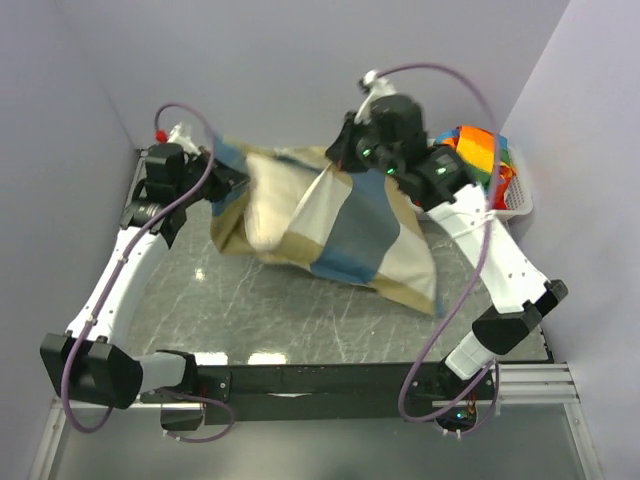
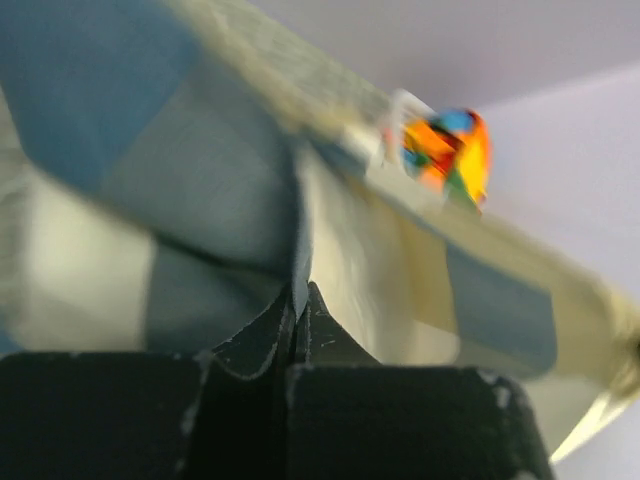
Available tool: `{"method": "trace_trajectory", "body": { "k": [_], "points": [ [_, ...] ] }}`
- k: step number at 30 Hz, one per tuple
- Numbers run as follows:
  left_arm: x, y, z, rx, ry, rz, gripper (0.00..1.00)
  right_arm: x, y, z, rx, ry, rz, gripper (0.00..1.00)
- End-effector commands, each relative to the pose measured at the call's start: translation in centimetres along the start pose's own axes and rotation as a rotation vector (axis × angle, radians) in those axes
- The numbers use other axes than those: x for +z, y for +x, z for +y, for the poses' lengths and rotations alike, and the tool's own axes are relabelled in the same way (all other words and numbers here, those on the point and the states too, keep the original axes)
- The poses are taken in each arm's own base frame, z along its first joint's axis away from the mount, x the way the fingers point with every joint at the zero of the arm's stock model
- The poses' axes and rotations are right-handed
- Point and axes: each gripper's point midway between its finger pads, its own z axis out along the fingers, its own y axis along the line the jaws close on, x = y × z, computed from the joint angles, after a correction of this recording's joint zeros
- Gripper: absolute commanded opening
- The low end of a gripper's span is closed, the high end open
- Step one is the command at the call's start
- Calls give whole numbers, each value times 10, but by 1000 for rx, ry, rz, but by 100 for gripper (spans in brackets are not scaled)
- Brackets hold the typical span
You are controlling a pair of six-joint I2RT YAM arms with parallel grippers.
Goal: Put the pillow into the pillowcase
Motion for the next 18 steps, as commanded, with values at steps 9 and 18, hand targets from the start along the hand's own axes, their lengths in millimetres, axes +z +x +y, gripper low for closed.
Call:
{"method": "trace_trajectory", "body": {
  "k": [9, 18],
  "points": [
    [-16, 6, 170, -208, -286, -94, 1, 85, 216, 17, 63, -71, 215, 0],
    [57, 125, 172, -230, -267, 182, 1, 37, 276, -43, 102, 39, 218, 0]
  ]
}}
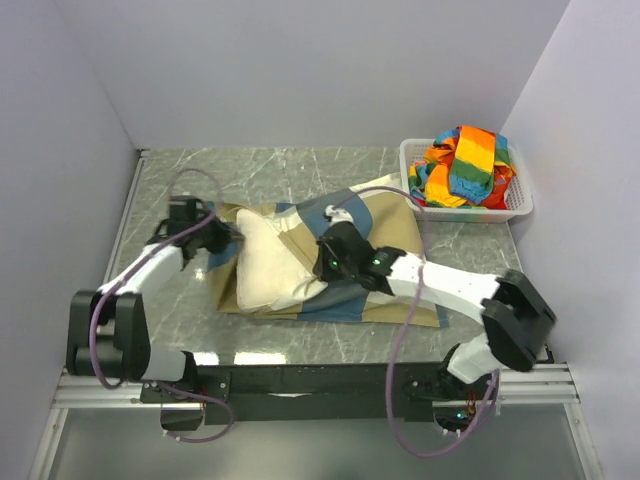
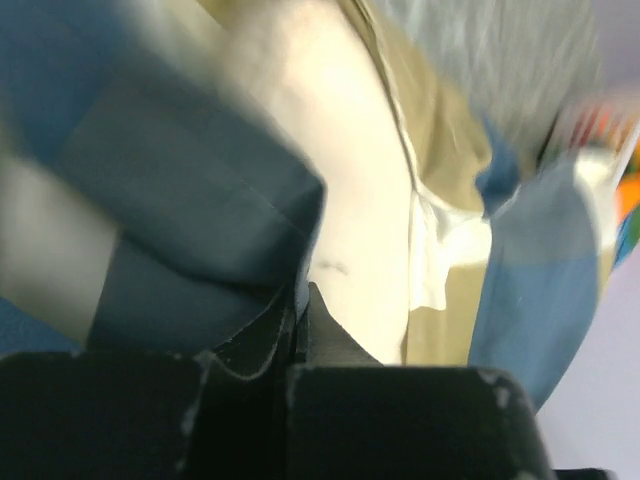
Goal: Put the pillow into the pillowcase
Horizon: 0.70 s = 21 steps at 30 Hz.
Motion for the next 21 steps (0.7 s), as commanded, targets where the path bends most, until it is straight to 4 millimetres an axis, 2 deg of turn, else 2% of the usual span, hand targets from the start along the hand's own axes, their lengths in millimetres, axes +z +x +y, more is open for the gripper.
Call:
{"method": "trace_trajectory", "body": {
  "k": [1, 2, 3, 4, 5, 6, 7, 9, 11, 12, 13, 14, 15, 16, 17, 18, 19, 21],
  "points": [
    [40, 56, -43, 54, 132, 115, 1, -39, -28, 4, 84, -65, -193, 0],
    [47, 76, -51, 67, 152, 166, 1, -45, -23, 3, 93, -78, -189, 0],
    [59, 93, -47, 44, 137, 219, 1, -57, -20, 4, 116, -104, -200, 0],
    [65, 99, -54, 53, 162, 224, 1, -63, -19, 9, 117, -129, -203, 0],
    [68, 114, -64, 72, 180, 253, 1, -69, -18, 15, 113, -151, -209, 0],
    [78, 124, -60, 68, 164, 274, 1, -77, -24, 23, 98, -167, -222, 0],
    [82, 127, -65, 72, 169, 281, 1, -79, -25, 30, 79, -174, -218, 0],
    [84, 133, -57, 53, 129, 290, 1, -73, -42, 40, 36, -147, -210, 0],
    [80, 122, -36, 28, 42, 232, 1, -66, -55, 45, 5, -116, -223, 0],
    [66, 107, -41, 30, 48, 179, 1, -56, -66, 46, -8, -89, -245, 0],
    [62, 93, -23, 26, -28, 100, 1, -51, -71, 49, -14, -91, -245, 0],
    [42, 74, -13, 6, -72, 46, 1, -46, -76, 54, -21, -92, -242, 0],
    [32, 60, -4, -9, -102, 1, 1, -37, -83, 58, -25, -66, -236, 0],
    [22, 54, 16, -25, -141, -28, 1, -32, -83, 60, -26, -66, -231, 0],
    [3, 24, 22, -52, -131, -119, 1, -27, -82, 64, -22, -79, -226, 0],
    [-5, 16, 36, -72, -155, -145, 1, -16, -82, 67, -15, -85, -210, 1],
    [-14, 4, 62, -115, -197, -188, 3, -9, -80, 66, -17, -67, -201, 3],
    [-27, -5, 75, -130, -202, -221, 7, 11, -77, 64, -43, -34, -165, 9]
  ]
}}
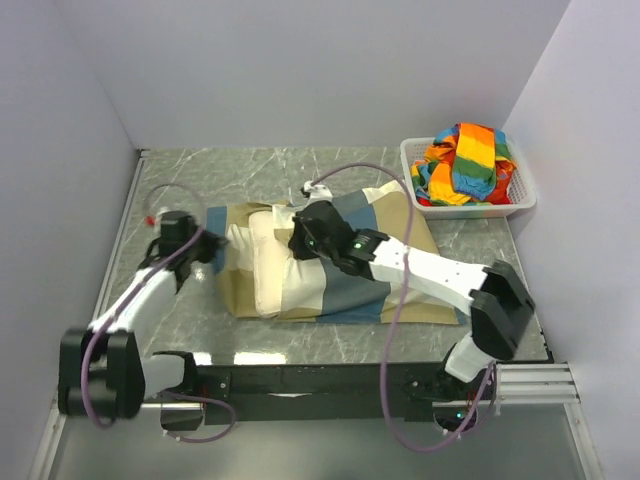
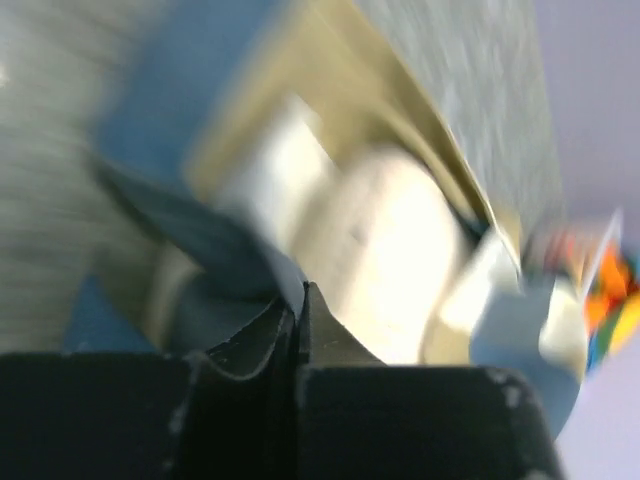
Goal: Put the pillow into the pillowcase
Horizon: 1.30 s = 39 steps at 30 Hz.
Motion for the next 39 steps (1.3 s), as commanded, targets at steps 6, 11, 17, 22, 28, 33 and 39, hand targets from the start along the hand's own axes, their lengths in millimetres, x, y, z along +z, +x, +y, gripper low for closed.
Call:
{"method": "trace_trajectory", "body": {
  "k": [6, 11, 17, 22, 28, 33, 39],
  "points": [
    [-19, -18, 97, -73, -231, -93, 50, 22, -10, -3, -168, 79, 31, 45],
    [-47, -44, 77, 0, -202, -236, 86, -2, -14, 10, -354, 209, -33, 79],
    [-74, -59, 55, 22, -176, -345, 94, 24, 7, 36, -472, 211, 53, 86],
    [-79, -52, 51, 32, -191, -351, 96, 54, 52, 45, -592, 210, 194, 100],
    [-75, -52, 46, 16, -173, -344, 96, 84, 96, 29, -630, 216, 324, 100],
    [-55, -35, 45, -4, -161, -236, 95, 101, 122, -3, -610, 262, 410, 97],
    [-53, -34, 32, -2, -104, -216, 93, 101, 127, -10, -514, 162, 463, 18]
  ]
}}
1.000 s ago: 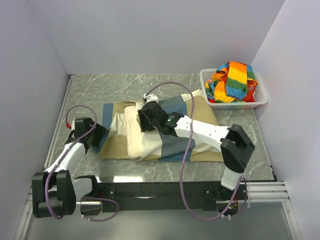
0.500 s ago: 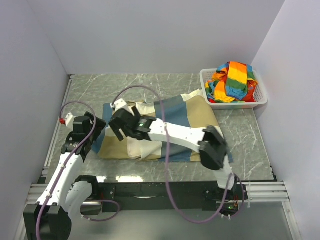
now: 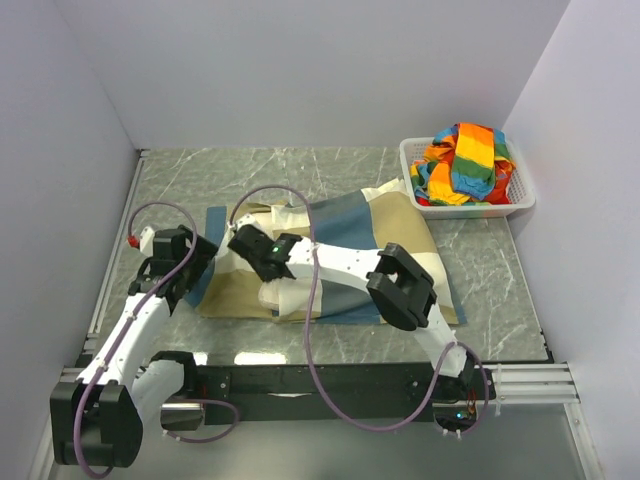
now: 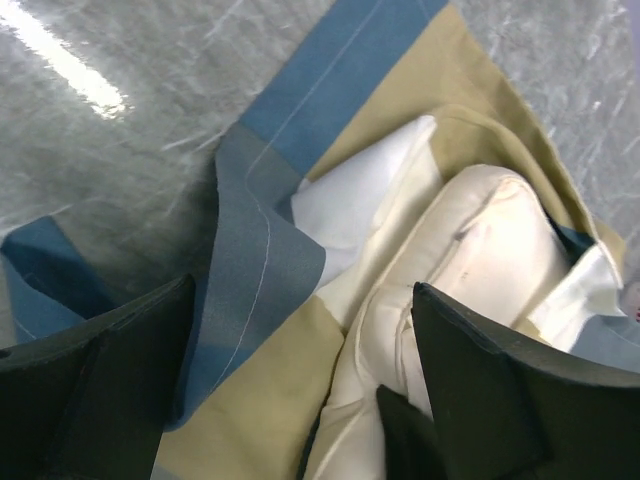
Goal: Put the pillow into the pillowcase
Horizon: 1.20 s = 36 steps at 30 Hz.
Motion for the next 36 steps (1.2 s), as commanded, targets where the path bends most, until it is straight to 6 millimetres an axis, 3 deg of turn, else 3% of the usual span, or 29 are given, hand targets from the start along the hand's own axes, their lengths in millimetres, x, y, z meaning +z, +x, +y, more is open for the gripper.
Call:
{"method": "trace_trajectory", "body": {
  "k": [1, 2, 4, 6, 7, 8, 11, 14, 17, 22, 27, 28, 30, 36],
  "points": [
    [-8, -10, -34, -11, 121, -7, 93, 5, 26, 4, 65, -139, 103, 10],
    [-10, -12, -39, -4, 143, -11, 93, -8, 11, 0, 93, -159, 60, 0],
    [-15, -15, -49, 30, 181, -11, 92, -26, -7, 0, 148, -235, 17, 0],
    [-22, -20, -60, 56, 221, -19, 93, -58, -37, -13, 227, -325, -75, 0],
    [-24, -23, -61, 75, 224, -31, 92, -83, -55, -20, 273, -359, -137, 0],
    [-26, -27, -61, 79, 213, -47, 92, -88, -63, -34, 313, -367, -171, 0],
    [-35, -44, -60, 96, 177, -125, 92, -121, -82, -46, 400, -460, -258, 0],
    [-42, -51, -66, 99, 188, -149, 87, -140, -92, -57, 479, -518, -315, 0],
    [-45, -51, -72, 100, 176, -141, 76, -147, -94, -64, 531, -538, -349, 0],
    [-66, -52, -91, 103, 259, -134, 75, -151, -89, -76, 616, -541, -394, 0],
    [-39, 5, -75, 118, 255, 28, 62, -146, -82, -78, 690, -544, -414, 0],
    [-36, 15, -74, 129, 257, 47, 59, -139, -72, -76, 701, -536, -397, 0],
    [-29, 43, -76, 161, 280, 99, 54, -135, -70, -77, 737, -540, -414, 0],
    [-12, 100, -76, 242, 276, 198, 45, -129, -50, -83, 839, -523, -457, 0]
  ]
}}
